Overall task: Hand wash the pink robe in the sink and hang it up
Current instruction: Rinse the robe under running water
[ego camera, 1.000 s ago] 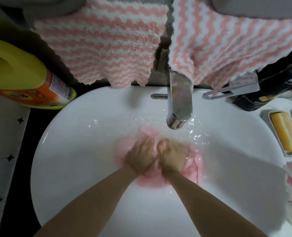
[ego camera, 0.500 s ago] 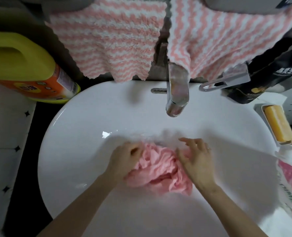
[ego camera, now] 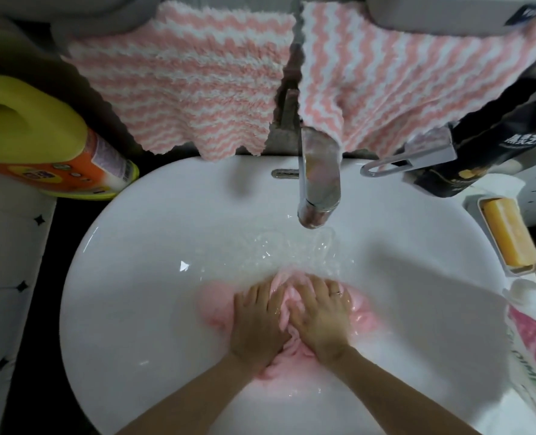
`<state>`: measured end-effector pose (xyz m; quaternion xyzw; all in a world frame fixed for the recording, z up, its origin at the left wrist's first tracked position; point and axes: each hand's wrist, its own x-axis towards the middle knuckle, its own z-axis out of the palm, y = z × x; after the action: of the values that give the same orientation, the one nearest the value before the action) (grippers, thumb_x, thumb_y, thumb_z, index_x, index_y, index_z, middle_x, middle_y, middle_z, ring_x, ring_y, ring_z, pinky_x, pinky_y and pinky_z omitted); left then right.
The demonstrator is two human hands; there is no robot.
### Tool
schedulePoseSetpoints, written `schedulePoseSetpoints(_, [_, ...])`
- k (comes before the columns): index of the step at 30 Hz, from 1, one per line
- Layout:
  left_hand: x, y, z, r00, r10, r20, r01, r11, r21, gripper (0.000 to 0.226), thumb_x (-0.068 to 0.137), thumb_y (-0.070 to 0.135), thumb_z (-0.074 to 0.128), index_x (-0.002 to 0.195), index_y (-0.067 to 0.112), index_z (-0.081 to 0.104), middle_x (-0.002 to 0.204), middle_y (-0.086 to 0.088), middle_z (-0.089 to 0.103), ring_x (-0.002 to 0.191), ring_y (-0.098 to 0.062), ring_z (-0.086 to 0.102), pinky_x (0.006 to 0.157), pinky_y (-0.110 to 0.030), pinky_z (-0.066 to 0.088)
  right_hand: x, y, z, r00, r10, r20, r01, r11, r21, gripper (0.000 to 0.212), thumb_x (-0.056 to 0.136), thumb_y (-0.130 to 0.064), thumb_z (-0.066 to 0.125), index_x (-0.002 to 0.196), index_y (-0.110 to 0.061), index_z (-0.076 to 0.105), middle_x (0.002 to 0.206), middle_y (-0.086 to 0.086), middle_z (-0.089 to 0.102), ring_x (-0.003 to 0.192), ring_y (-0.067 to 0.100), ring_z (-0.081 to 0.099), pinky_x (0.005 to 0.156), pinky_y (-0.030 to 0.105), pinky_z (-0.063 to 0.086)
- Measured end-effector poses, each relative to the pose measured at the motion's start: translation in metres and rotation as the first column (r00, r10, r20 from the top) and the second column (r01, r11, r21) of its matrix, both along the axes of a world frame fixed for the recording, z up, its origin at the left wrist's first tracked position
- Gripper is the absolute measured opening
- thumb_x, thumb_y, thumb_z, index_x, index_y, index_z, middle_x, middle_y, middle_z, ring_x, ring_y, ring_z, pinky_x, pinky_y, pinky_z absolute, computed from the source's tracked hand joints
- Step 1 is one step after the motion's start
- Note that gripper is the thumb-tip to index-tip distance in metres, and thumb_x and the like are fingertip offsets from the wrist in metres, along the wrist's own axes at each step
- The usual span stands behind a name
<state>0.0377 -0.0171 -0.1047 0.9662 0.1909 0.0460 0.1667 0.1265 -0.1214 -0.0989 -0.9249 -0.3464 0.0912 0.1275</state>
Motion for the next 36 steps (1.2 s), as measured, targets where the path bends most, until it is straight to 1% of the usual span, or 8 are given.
schedulePoseSetpoints(4, [0.009,0.005,-0.008,0.996,-0.021,-0.084,0.027,0.997,0.067,0.041,0.079,0.032,0.044,0.117,0.017,0.048,0.119,-0.005,0.057,0.087,-0.025,0.047,0.069,-0.037,0.030,0.009,0.009,-0.008,0.999,-0.033,0.039,0.032,0.999,0.008,0.021,0.080,-0.036,0.040,0.092,-0.026,0.053,0.085,0.001,0.062,0.074,0.028,0.057,0.063,0.039,0.049])
schedulePoseSetpoints(10, [0.035,0.024,-0.017,0.999,-0.012,-0.048,0.014,0.999,0.043,0.036,0.075,0.033,0.041,0.106,0.015,0.048,0.092,-0.006,0.065,0.089,-0.022,0.051,0.073,-0.039,0.031,0.028,0.034,-0.011,0.988,-0.143,0.053,0.147,0.984,-0.102,0.036,0.077,-0.034,0.039,0.068,-0.020,0.070,0.063,0.002,0.067,0.061,0.028,0.066,0.057,0.035,0.053])
schedulePoseSetpoints(17, [0.059,0.045,0.014,0.958,-0.035,-0.283,-0.030,0.975,-0.222,0.024,0.083,0.037,0.037,0.090,0.022,0.054,0.084,-0.001,0.067,0.080,-0.022,0.066,0.065,-0.028,0.041,0.044,0.049,0.004,0.932,-0.302,-0.199,0.304,0.952,-0.020,0.050,0.088,-0.042,0.034,0.046,-0.020,0.049,0.042,-0.001,0.041,0.040,0.021,0.040,0.046,0.024,0.030])
schedulePoseSetpoints(21, [0.067,0.069,0.037,0.964,0.044,-0.264,-0.204,0.758,-0.620,0.037,0.083,0.042,0.061,0.109,0.017,0.050,0.109,-0.002,0.054,0.102,-0.024,0.055,0.083,-0.032,0.043,0.064,0.038,0.028,0.730,-0.287,-0.620,0.450,0.885,0.120,0.041,0.093,-0.039,0.053,0.054,-0.026,0.049,0.051,-0.010,0.047,0.051,0.011,0.043,0.052,0.027,0.033])
schedulePoseSetpoints(23, [0.068,0.085,0.055,0.961,-0.032,-0.276,-0.186,0.663,-0.725,0.064,0.073,0.057,0.058,0.125,0.021,0.047,0.117,-0.001,0.044,0.109,-0.019,0.048,0.090,-0.031,0.041,0.072,0.033,0.049,0.714,-0.208,-0.669,0.436,0.880,0.192,0.036,0.091,-0.036,0.059,0.057,-0.031,0.050,0.055,-0.013,0.050,0.055,0.007,0.046,0.056,0.026,0.037])
schedulePoseSetpoints(27, [0.062,0.107,0.096,0.989,-0.055,-0.135,-0.090,0.502,-0.860,0.050,0.065,0.030,0.051,0.114,0.022,0.048,0.110,-0.002,0.042,0.108,-0.018,0.044,0.086,-0.020,0.037,0.082,0.035,0.083,0.704,-0.059,-0.707,0.423,0.835,0.352,0.034,0.090,-0.028,0.062,0.063,-0.009,0.055,0.067,-0.004,0.050,0.064,0.014,0.045,0.063,0.030,0.035])
schedulePoseSetpoints(32, [0.041,0.100,0.122,0.947,-0.141,0.290,0.266,0.850,-0.456,0.045,0.069,-0.004,0.052,0.103,0.025,0.054,0.105,0.005,0.039,0.096,0.001,0.046,0.083,-0.005,0.035,0.064,0.015,0.098,0.971,0.127,-0.201,0.022,0.796,0.605,0.025,0.088,-0.029,0.057,0.096,-0.012,0.073,0.093,0.000,0.066,0.091,0.016,0.051,0.077,0.021,0.040])
schedulePoseSetpoints(36, [0.015,0.084,0.095,0.815,-0.447,0.370,0.469,0.883,0.034,0.039,0.063,-0.016,0.053,0.084,0.017,0.048,0.095,-0.003,0.042,0.088,-0.023,0.048,0.077,-0.037,0.042,0.044,-0.013,0.063,0.896,0.348,0.275,-0.441,0.764,0.470,0.017,0.097,-0.025,0.050,0.108,-0.016,0.059,0.108,0.008,0.063,0.101,0.030,0.052,0.092,0.034,0.043])
